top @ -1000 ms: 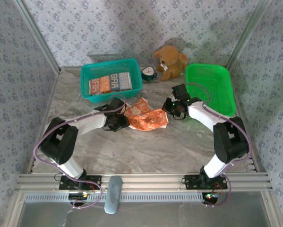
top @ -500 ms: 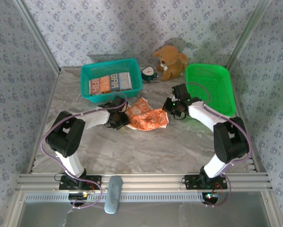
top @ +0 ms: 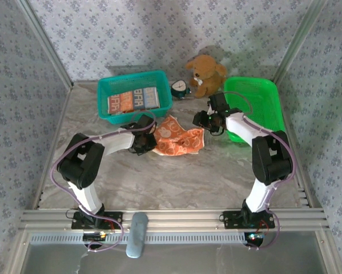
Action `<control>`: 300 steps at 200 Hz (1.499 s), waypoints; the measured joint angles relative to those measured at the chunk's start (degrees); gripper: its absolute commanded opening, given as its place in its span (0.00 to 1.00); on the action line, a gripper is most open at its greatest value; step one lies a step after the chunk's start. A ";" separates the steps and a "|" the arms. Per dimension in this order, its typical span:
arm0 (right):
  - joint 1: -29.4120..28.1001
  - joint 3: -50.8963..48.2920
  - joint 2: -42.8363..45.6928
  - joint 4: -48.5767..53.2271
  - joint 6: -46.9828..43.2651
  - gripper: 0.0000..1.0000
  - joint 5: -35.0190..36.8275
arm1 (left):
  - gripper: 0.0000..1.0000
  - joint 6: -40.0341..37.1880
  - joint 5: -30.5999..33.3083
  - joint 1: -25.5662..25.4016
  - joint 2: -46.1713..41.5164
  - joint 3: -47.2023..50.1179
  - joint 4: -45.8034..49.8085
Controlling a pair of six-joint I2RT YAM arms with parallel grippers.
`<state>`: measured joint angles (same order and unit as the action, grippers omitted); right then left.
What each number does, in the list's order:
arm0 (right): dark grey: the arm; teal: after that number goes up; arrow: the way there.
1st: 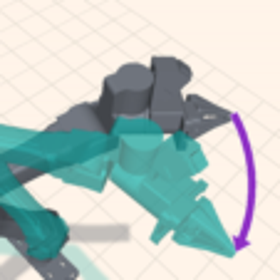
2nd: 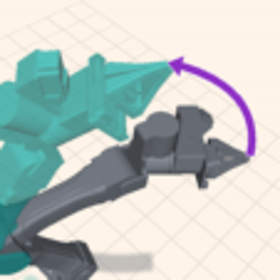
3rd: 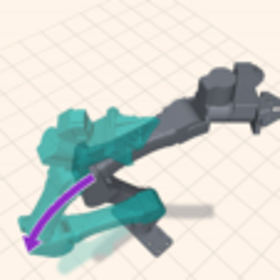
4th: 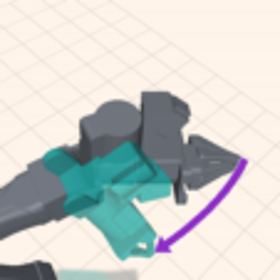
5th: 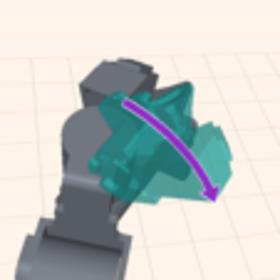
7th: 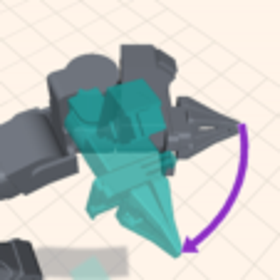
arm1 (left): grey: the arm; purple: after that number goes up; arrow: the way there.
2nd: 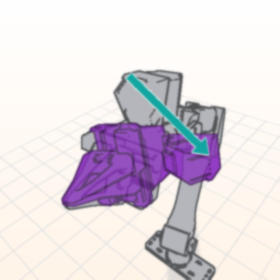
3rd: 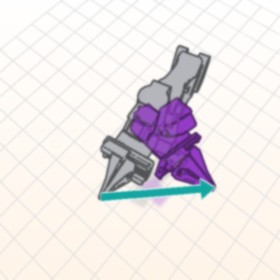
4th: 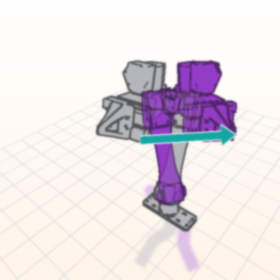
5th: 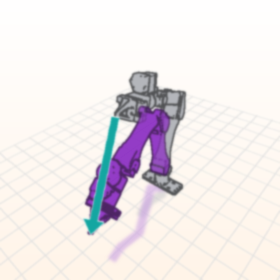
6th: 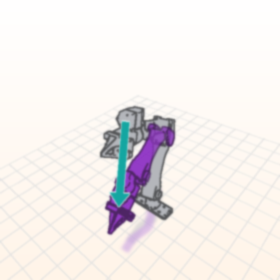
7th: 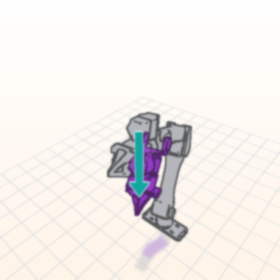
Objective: Fold and stack the towels
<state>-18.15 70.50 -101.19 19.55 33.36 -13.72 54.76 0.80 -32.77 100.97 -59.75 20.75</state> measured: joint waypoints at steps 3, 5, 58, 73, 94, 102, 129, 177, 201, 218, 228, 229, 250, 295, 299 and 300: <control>0.00 -0.02 0.07 0.15 -0.57 0.62 -0.02 | 0.00 0.04 0.31 0.04 -0.17 0.00 0.17; 0.00 -0.04 0.09 0.24 -0.63 0.64 -0.02 | 0.00 0.07 0.57 0.02 -0.37 -0.02 0.42; -1.18 -13.60 11.96 0.61 -3.50 0.64 1.29 | 0.00 1.51 3.15 0.13 -1.46 -1.44 3.37; -2.08 -18.51 17.59 0.83 -3.52 0.61 2.05 | 0.00 1.75 3.13 0.13 -1.46 -1.81 3.52; -3.93 -24.28 25.11 1.07 -3.69 0.48 3.06 | 0.00 1.92 3.13 0.13 -1.42 -2.12 3.91; -5.01 -26.14 27.39 0.94 -3.48 0.41 3.54 | 0.00 1.92 3.13 0.13 -1.42 -2.27 4.09; -9.79 -31.08 30.14 -0.44 -2.73 0.28 4.13 | 0.00 1.92 3.10 0.13 -0.87 -2.78 4.46; -14.88 -35.10 23.54 -4.85 -1.42 0.22 5.51 | 0.00 1.92 2.86 0.09 -0.35 -3.13 4.79; -15.02 -34.25 18.75 -7.63 -1.27 0.22 6.25 | 0.00 1.92 2.86 -0.02 -0.33 -3.13 4.81; -14.99 -32.33 16.94 -7.61 -1.33 0.22 6.78 | 0.00 1.92 2.86 -0.02 -0.35 -3.13 4.81; -14.99 -30.56 15.56 -8.41 -1.68 0.22 7.32 | 0.00 1.92 2.86 -0.02 -0.35 -3.13 4.81; -14.99 -30.27 15.37 -8.57 -1.73 0.23 7.37 | 0.00 1.92 2.86 -0.02 -0.35 -3.13 4.81; -14.51 -25.83 12.50 -10.16 -2.80 0.23 8.17 | 0.00 1.92 2.86 -0.04 -0.35 -3.13 4.83; -12.07 -14.03 2.60 -10.91 -5.49 0.30 8.41 | 0.00 1.90 2.64 -0.04 -0.35 -3.13 4.83; -11.89 -13.11 1.86 -10.64 -5.90 0.31 8.46 | 0.00 1.90 2.56 -0.04 -0.35 -3.13 4.83; -11.85 -12.76 1.53 -10.56 -5.84 0.31 8.48 | 0.00 1.90 2.56 -0.04 -0.35 -3.13 4.83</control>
<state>-30.00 57.74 -99.66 8.99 27.53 -5.23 56.66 3.36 -32.82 100.62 -62.87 25.58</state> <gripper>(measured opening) 0.286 0.049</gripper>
